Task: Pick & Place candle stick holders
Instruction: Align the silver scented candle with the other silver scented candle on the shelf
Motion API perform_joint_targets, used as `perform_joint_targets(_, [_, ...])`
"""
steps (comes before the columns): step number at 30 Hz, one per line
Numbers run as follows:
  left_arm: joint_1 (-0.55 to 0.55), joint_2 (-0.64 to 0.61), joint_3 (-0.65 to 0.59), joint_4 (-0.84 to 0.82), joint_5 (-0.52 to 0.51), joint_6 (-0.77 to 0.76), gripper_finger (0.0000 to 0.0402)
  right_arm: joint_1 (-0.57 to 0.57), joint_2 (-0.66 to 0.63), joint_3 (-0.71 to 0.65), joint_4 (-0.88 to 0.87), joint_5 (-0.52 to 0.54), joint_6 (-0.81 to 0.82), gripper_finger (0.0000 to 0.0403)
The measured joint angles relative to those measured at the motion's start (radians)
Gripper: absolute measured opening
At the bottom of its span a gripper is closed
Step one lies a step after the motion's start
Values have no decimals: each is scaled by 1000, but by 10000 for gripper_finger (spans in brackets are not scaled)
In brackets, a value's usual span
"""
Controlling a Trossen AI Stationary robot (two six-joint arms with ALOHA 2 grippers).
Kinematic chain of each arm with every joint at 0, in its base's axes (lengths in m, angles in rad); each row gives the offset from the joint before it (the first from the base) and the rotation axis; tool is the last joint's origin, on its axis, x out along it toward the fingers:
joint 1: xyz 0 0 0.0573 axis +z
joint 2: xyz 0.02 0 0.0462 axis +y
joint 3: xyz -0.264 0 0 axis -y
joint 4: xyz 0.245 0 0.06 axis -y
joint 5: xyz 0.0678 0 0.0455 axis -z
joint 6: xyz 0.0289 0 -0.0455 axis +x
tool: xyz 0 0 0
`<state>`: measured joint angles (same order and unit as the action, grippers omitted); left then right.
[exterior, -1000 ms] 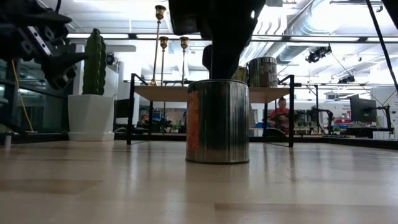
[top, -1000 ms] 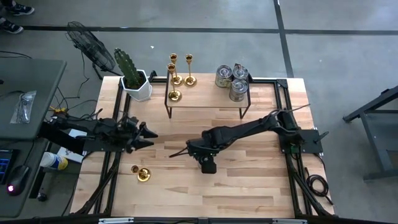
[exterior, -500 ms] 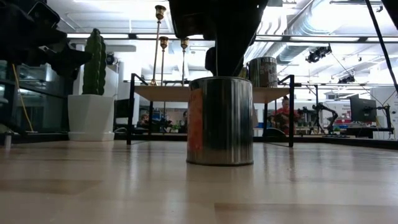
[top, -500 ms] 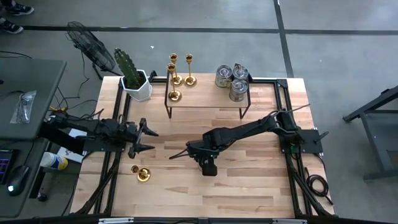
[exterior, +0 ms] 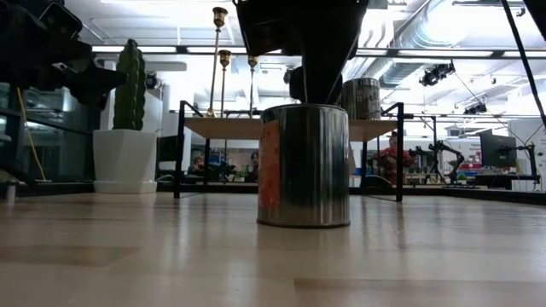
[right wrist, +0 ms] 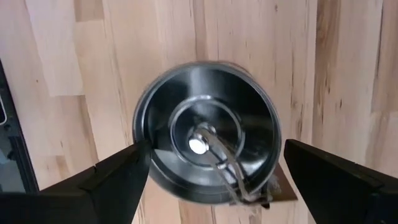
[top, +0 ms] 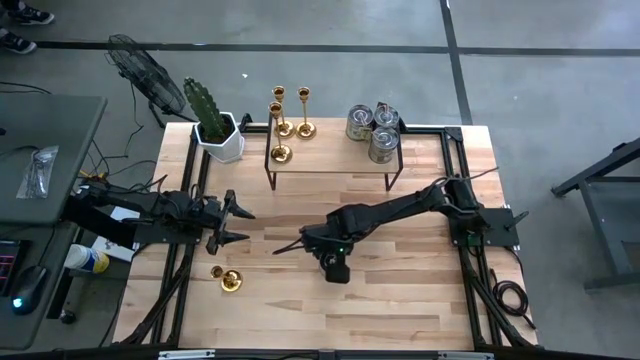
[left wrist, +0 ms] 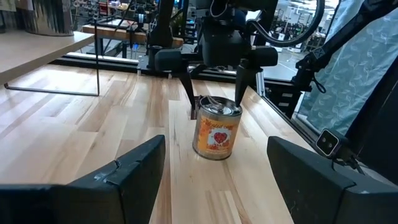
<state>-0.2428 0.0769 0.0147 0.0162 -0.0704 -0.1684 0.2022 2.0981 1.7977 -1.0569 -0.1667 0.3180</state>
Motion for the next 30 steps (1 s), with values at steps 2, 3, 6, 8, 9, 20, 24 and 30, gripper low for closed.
perform_joint_targets(2, [0,0,0,0,0,0,277,-6,-3,0,-17,-15,3,360])
perform_joint_targets(3, [0,0,0,0,0,0,277,-9,-5,0,-23,-21,7,360])
perform_joint_targets(6, [0,0,0,0,-2,0,277,-24,-6,0,-50,-49,30,360])
perform_joint_targets(8, [0,0,0,0,-2,0,277,-33,-6,0,-66,-74,51,360])
perform_joint_targets(9, [0,0,0,0,-2,0,277,-36,-6,0,-66,-76,58,360])
perform_joint_targets(20, [0,0,0,0,-2,-1,277,38,-99,0,-3,171,105,360])
perform_joint_targets(24, [0,0,0,0,-2,-1,277,70,-100,0,18,176,139,360])
perform_joint_targets(30, [0,0,0,0,0,-1,277,120,-97,1,26,232,57,360])
